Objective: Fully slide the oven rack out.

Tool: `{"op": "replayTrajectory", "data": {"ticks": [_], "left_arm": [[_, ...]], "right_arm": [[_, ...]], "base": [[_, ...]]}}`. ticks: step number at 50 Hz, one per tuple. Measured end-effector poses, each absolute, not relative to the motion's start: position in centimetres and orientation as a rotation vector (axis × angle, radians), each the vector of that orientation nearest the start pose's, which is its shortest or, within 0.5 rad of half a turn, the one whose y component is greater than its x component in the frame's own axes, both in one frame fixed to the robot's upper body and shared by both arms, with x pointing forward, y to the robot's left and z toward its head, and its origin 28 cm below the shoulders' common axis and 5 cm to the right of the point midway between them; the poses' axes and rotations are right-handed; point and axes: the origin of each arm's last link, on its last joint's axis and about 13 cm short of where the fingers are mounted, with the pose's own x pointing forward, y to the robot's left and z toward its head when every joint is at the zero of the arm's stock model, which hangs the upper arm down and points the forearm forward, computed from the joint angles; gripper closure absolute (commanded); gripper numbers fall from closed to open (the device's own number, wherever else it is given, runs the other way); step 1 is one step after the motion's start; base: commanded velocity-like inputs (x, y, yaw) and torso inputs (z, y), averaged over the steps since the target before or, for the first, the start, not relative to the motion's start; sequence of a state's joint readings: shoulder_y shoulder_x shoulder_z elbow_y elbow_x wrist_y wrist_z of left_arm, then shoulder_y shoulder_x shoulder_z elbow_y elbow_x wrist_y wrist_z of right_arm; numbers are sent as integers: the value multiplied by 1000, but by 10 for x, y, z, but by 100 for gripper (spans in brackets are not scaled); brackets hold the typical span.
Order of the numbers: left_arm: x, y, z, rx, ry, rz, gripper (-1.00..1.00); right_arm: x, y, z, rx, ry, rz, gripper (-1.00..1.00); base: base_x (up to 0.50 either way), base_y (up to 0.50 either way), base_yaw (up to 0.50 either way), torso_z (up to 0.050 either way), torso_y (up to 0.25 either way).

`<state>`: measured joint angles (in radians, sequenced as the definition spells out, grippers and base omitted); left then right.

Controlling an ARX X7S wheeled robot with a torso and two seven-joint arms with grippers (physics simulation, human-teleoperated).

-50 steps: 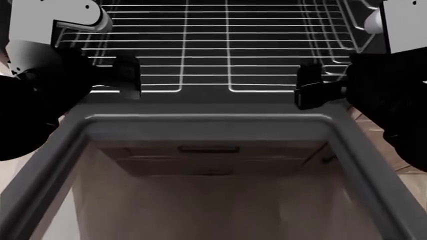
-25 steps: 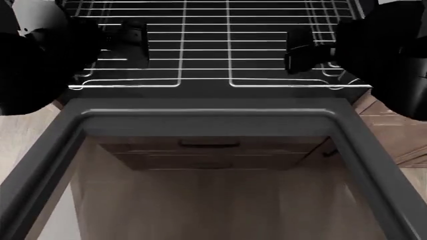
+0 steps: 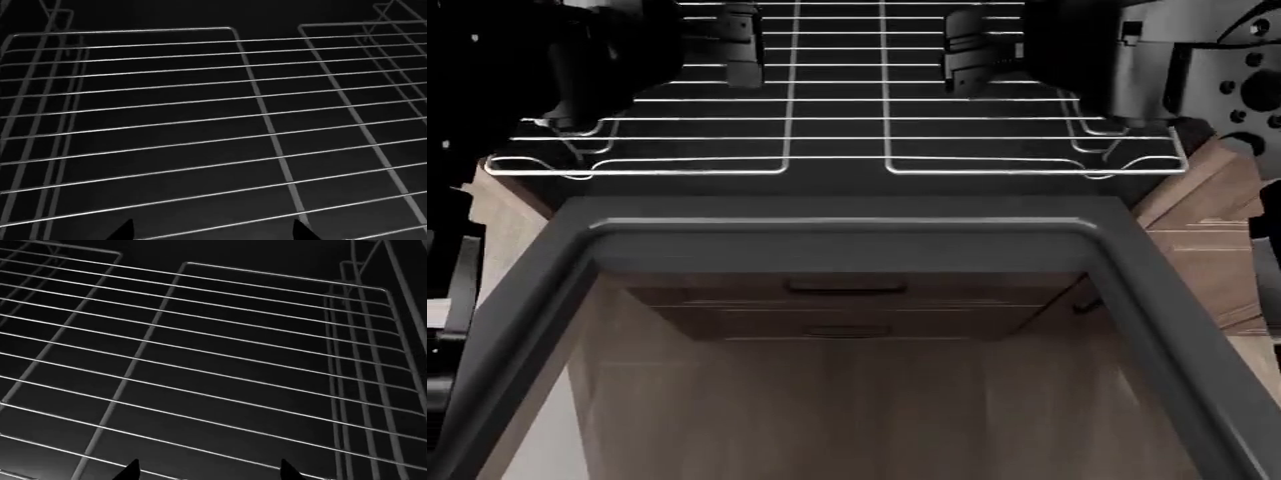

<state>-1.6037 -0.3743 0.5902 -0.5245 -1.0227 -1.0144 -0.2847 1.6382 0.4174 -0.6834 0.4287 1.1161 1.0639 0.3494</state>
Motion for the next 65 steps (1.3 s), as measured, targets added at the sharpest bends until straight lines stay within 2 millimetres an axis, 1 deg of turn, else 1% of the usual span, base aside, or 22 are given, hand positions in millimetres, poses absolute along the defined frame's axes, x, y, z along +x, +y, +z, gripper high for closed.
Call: {"op": "replayTrajectory", "data": {"ticks": [11, 20, 24, 31, 49, 65], "left_arm": [[389, 230, 338, 17, 236, -185, -100], [392, 230, 334, 43, 237, -182, -100], [391, 230, 334, 46, 235, -181, -100], [388, 231, 331, 40, 233, -178, -100], [371, 238, 324, 10, 232, -177, -100], [359, 235, 314, 99, 220, -171, -100]], "right_arm": [[373, -112, 352, -123, 215, 169, -100], [378, -111, 340, -124, 250, 162, -100], [379, -112, 334, -127, 266, 162, -100], [377, -112, 331, -123, 259, 160, -100], [366, -117, 322, -91, 250, 152, -100], [354, -121, 313, -90, 228, 150, -100]], "base": [[0, 0, 0, 0, 0], [0, 0, 0, 0, 0], [0, 0, 0, 0, -4], [0, 0, 0, 0, -5], [-3, 0, 0, 0, -8], [-6, 0, 0, 0, -11]]}}
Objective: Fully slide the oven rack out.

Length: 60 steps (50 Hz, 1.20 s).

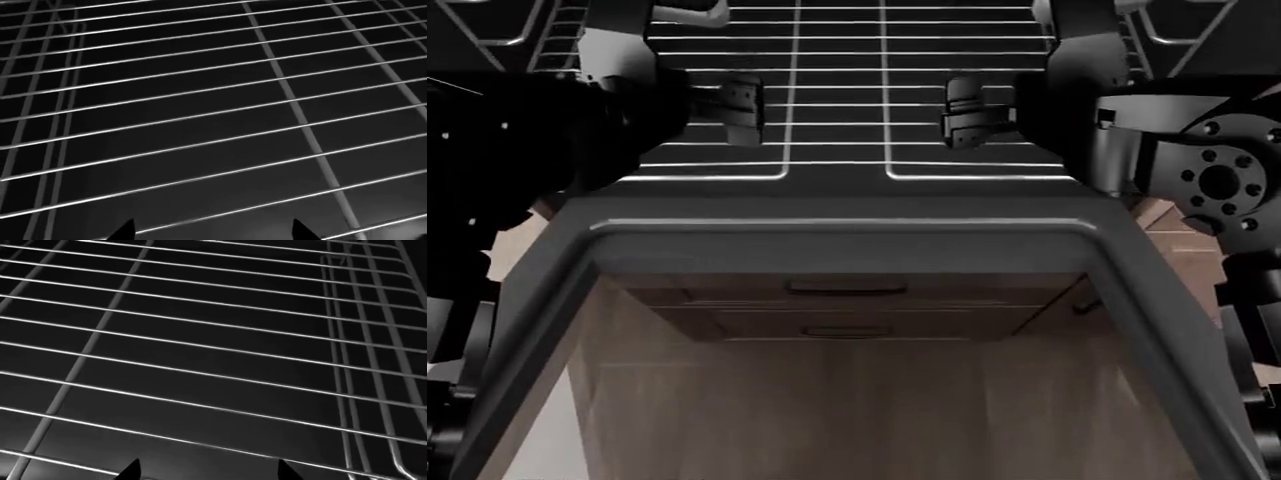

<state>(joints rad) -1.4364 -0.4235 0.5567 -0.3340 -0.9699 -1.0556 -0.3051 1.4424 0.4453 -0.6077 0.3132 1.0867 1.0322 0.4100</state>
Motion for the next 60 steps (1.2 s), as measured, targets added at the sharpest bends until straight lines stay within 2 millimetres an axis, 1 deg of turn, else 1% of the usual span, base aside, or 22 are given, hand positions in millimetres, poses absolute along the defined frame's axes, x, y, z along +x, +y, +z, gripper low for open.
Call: {"op": "replayTrajectory", "data": {"ticks": [17, 32, 50, 60], "left_arm": [[349, 235, 300, 98, 171, -176, -100], [334, 237, 293, 105, 170, -187, -100], [314, 237, 281, 106, 153, -193, -100], [300, 237, 270, 103, 128, -194, -100]], "right_arm": [[335, -126, 295, -83, 178, 146, -100], [316, -129, 286, -86, 174, 153, -100], [287, -134, 274, -89, 180, 157, -100], [273, -136, 267, -92, 177, 164, -100]], "base": [[-2, 0, 0, 0, -12], [-6, 0, 0, 0, -12], [-6, 0, -2, 0, -13], [-7, -1, -3, 0, -14]]}}
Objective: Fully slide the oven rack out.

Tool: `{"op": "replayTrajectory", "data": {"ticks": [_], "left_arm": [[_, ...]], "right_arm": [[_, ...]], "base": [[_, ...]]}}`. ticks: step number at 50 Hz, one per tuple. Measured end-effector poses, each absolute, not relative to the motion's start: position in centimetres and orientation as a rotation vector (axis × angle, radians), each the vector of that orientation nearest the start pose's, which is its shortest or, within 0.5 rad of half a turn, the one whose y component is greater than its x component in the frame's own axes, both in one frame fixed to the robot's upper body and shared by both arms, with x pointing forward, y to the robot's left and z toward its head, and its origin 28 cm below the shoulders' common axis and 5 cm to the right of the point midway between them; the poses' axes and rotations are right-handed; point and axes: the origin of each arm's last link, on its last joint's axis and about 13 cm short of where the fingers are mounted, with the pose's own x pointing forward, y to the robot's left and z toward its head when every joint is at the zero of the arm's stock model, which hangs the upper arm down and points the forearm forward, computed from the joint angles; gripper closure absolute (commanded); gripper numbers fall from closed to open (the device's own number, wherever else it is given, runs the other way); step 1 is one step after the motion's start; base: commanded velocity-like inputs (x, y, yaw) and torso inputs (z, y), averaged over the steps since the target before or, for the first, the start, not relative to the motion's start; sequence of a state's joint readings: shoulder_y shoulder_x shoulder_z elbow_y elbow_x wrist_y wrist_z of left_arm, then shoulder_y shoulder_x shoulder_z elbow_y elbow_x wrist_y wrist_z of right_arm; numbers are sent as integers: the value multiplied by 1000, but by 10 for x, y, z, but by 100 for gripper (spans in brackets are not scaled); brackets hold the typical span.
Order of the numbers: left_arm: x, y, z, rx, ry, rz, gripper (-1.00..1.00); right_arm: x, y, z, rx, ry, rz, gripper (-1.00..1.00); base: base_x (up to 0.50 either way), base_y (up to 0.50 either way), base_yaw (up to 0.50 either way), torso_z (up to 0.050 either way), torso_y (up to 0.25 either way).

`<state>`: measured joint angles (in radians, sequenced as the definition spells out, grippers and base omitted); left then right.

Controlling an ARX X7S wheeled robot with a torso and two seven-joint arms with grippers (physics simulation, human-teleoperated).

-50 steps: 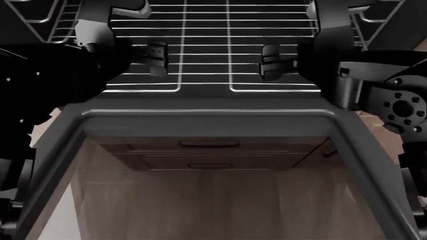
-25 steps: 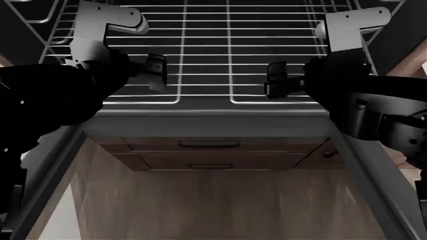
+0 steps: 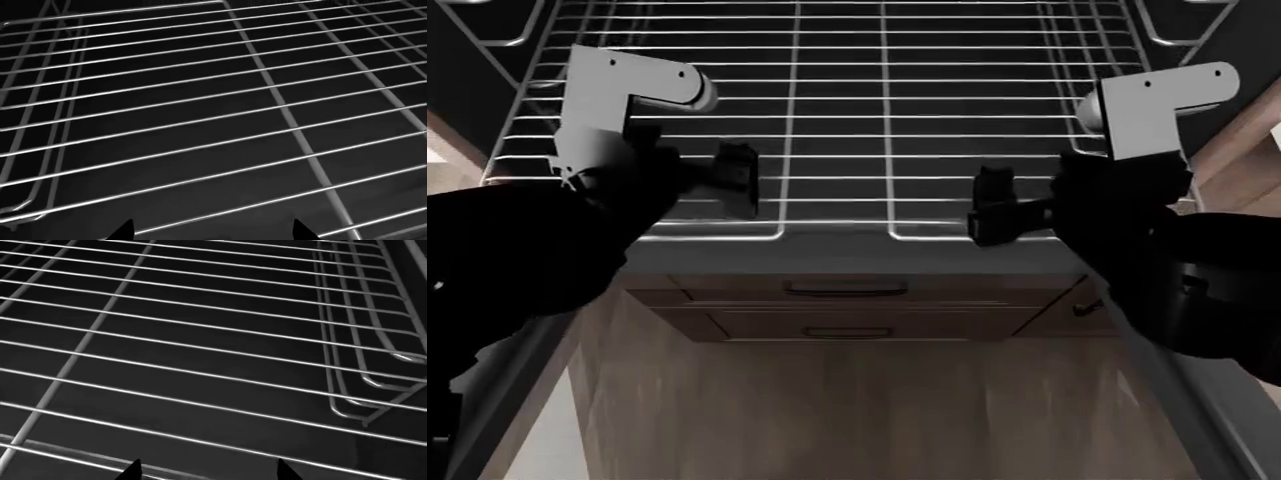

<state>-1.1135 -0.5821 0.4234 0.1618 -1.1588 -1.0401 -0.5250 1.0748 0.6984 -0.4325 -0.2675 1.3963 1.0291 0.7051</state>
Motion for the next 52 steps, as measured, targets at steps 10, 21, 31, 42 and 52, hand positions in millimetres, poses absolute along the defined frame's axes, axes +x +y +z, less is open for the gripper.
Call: {"op": "replayTrajectory", "data": {"ticks": [10, 21, 31, 42, 52], "left_arm": [[288, 238, 263, 104, 119, -199, -100], [275, 237, 260, 106, 135, -198, -100], [264, 234, 259, 103, 155, -189, -100], [255, 232, 262, 104, 191, -184, -100], [249, 230, 266, 104, 229, -176, -100]], "right_arm": [[256, -138, 262, -96, 191, 169, -100], [240, -141, 260, -104, 216, 177, -100], [226, -144, 257, -109, 238, 181, -100], [216, -147, 259, -117, 272, 186, -100], [210, -148, 264, -128, 313, 196, -100]], "base": [[-7, -2, -4, 0, -14], [-7, -2, -5, 0, -15], [-7, -3, -6, 0, -15], [-6, -3, -8, 0, -16], [-6, -3, -6, 0, -17]]}}
